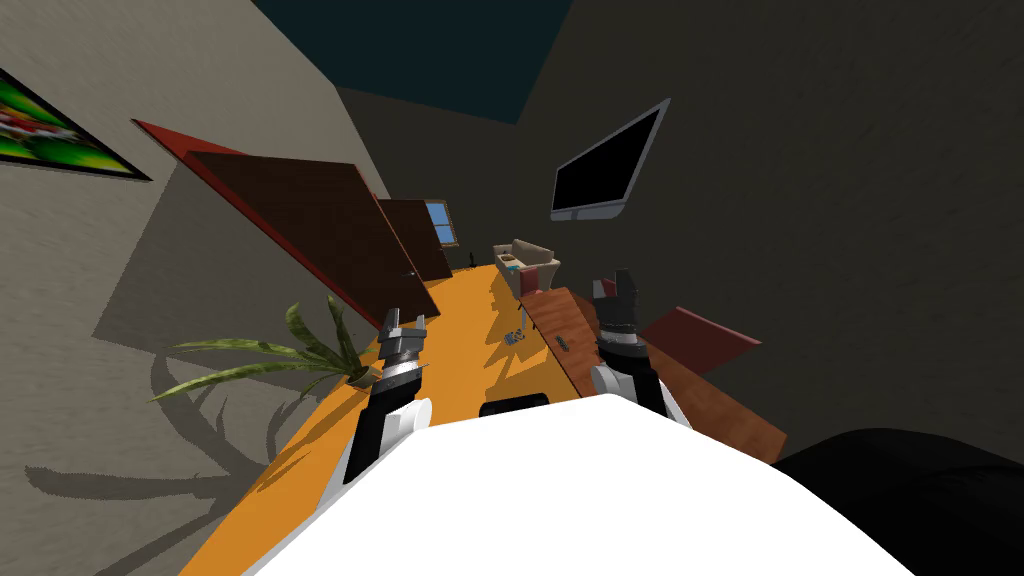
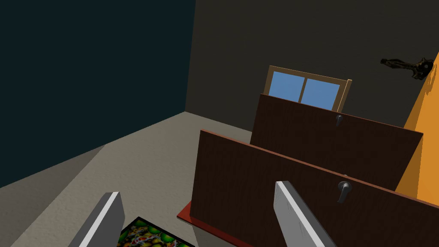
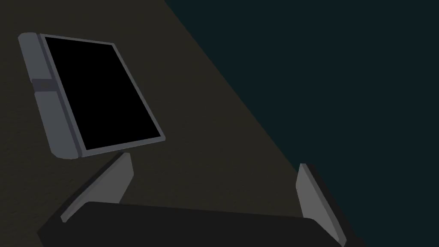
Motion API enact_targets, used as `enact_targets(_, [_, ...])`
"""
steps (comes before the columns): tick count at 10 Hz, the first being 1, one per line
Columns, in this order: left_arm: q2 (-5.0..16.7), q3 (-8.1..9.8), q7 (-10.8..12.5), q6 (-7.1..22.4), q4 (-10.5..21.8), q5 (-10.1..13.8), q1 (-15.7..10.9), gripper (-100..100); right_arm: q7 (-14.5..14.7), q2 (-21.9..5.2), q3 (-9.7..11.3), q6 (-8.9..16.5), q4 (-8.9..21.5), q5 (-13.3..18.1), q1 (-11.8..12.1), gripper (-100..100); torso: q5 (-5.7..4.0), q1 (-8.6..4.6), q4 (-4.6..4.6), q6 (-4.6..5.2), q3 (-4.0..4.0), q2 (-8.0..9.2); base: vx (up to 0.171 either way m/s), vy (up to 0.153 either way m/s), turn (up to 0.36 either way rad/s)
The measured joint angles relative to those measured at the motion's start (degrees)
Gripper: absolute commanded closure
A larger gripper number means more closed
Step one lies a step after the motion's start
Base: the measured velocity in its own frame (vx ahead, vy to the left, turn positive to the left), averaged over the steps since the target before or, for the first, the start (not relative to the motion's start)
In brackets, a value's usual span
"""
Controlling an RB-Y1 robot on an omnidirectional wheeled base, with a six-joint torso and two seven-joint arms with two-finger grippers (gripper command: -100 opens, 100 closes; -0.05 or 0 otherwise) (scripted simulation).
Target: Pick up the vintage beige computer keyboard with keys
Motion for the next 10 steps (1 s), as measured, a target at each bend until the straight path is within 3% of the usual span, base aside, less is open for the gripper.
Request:
enact_targets(4, [0.00, 0.00, 0.00, 0.00, 0.00, 0.00, 0.01, 0, -0.63, -3.78, -0.50, 2.76, 3.03, -1.82, -0.75, -100, -0.01, -0.02, -0.05, 0.00, -0.13, -0.22, 0.050, 0.002, -0.013])
enact_targets(7, [0.00, 0.00, 0.00, 0.00, 0.00, 0.00, 0.01, 0, -2.38, -6.02, -2.49, 5.80, 8.04, -5.24, -1.61, -100, -0.01, -0.04, -0.08, 0.00, -0.21, -0.37, 0.087, 0.001, -0.026])
enact_targets(10, [0.00, 0.00, 0.00, 0.00, 0.00, 0.00, 0.01, 0, -3.41, -6.45, -3.57, 9.25, 12.50, -7.93, -2.39, -100, 0.00, 0.00, -0.06, 0.00, -0.16, -0.27, 0.071, 0.002, -0.021])
